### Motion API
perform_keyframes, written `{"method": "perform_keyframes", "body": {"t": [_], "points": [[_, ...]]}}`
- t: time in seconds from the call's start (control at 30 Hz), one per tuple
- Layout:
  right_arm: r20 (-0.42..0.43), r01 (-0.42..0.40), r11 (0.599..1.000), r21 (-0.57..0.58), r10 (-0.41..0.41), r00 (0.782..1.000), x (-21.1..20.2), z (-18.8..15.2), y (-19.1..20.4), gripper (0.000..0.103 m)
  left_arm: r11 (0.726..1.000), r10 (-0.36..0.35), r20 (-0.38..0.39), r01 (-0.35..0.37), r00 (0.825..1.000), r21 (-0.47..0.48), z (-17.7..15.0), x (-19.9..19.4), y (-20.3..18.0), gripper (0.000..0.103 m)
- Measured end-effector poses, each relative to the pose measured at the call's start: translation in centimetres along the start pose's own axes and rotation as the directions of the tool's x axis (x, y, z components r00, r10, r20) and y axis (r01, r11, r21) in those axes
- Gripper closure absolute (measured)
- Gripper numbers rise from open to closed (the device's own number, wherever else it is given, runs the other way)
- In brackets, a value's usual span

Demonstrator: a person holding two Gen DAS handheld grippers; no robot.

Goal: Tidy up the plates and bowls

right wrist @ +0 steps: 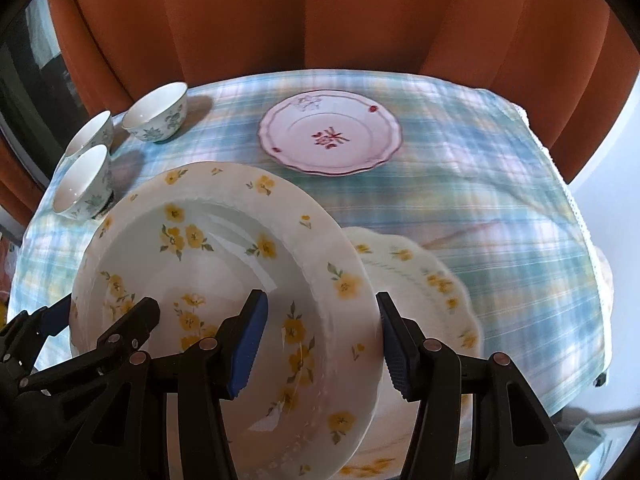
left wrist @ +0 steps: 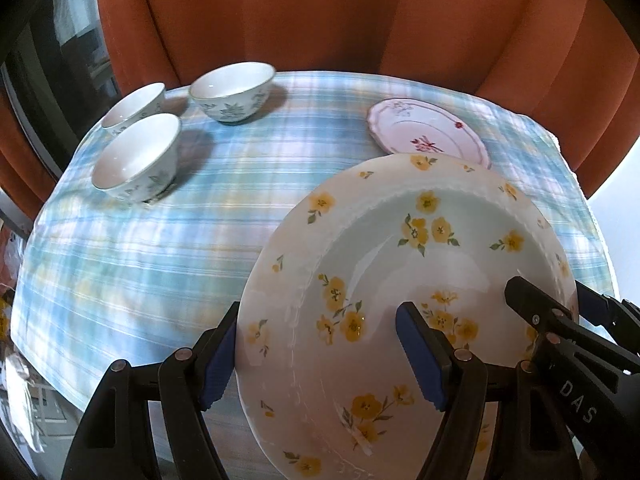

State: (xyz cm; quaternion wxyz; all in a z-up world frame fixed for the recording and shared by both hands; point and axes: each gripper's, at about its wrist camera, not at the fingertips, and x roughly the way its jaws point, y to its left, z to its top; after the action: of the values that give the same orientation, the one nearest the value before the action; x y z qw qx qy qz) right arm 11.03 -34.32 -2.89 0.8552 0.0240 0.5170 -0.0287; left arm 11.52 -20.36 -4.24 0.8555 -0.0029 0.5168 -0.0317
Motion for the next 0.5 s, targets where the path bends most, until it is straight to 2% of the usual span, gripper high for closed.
{"method": "perform_keyframes", "body": {"t": [0.5], "points": [[-0.001, 0.028, 1.0, 0.005, -0.028, 1.0, 0.6, -1.5, -9.0, 0.044, 0.999, -0.045, -0.029, 0.045, 0.999, 0.003, -1.7, 1.9, -8.4, 0.027]]}}
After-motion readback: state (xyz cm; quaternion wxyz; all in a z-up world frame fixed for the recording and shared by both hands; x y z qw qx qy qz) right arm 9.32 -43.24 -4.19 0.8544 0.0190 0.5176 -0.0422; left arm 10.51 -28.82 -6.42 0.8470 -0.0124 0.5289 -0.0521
